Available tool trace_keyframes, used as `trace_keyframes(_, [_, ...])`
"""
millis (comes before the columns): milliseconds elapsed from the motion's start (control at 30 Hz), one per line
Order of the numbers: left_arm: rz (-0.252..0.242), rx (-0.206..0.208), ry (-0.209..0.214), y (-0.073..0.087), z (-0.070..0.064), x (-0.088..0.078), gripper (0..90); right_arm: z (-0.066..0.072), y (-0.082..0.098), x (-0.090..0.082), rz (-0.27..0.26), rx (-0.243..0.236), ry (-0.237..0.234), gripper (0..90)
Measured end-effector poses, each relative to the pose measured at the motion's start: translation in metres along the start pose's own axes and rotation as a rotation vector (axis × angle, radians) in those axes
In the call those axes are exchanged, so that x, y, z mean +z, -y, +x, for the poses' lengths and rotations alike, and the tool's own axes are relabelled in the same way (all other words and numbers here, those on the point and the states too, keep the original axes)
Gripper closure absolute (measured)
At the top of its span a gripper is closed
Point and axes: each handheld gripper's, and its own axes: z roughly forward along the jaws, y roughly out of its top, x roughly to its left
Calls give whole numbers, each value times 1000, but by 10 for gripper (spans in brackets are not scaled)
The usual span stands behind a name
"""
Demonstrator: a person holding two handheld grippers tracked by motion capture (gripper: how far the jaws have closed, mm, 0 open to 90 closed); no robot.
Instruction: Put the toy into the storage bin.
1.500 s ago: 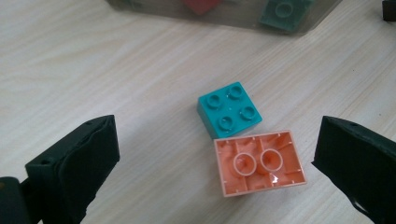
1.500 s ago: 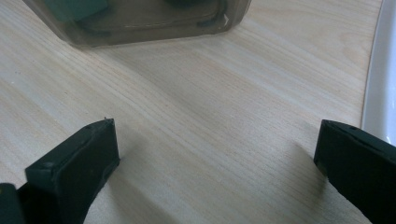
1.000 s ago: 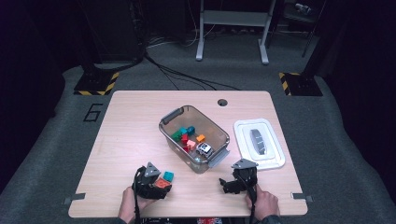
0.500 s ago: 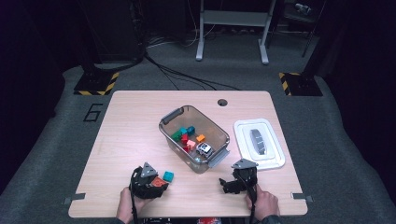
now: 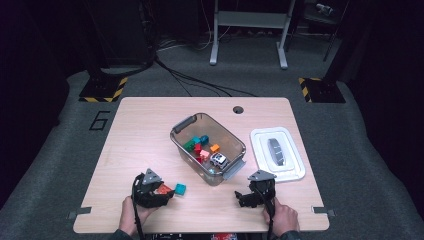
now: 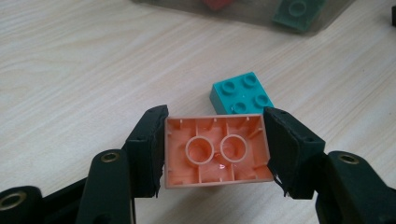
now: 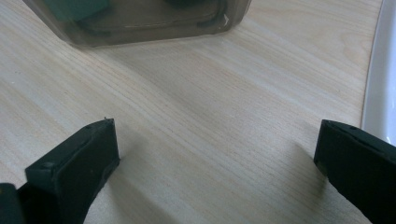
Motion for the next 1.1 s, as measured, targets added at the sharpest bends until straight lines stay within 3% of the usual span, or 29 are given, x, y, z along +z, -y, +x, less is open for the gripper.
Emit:
trace_keyframes(200, [-22, -20, -5, -7, 6, -5, 431, 0, 0, 0, 0, 0, 0, 0])
trace_keyframes(700, [-26, 13, -24, -36, 17, -16, 434, 0, 0, 0, 0, 0, 0, 0])
trace_keyframes(867, [-4, 29, -22, -49, 24, -22, 434, 0, 0, 0, 0, 0, 0, 0])
trace_keyframes(1100, [-20, 41, -35, -63, 29, -31, 435, 0, 0, 0, 0, 0, 0, 0])
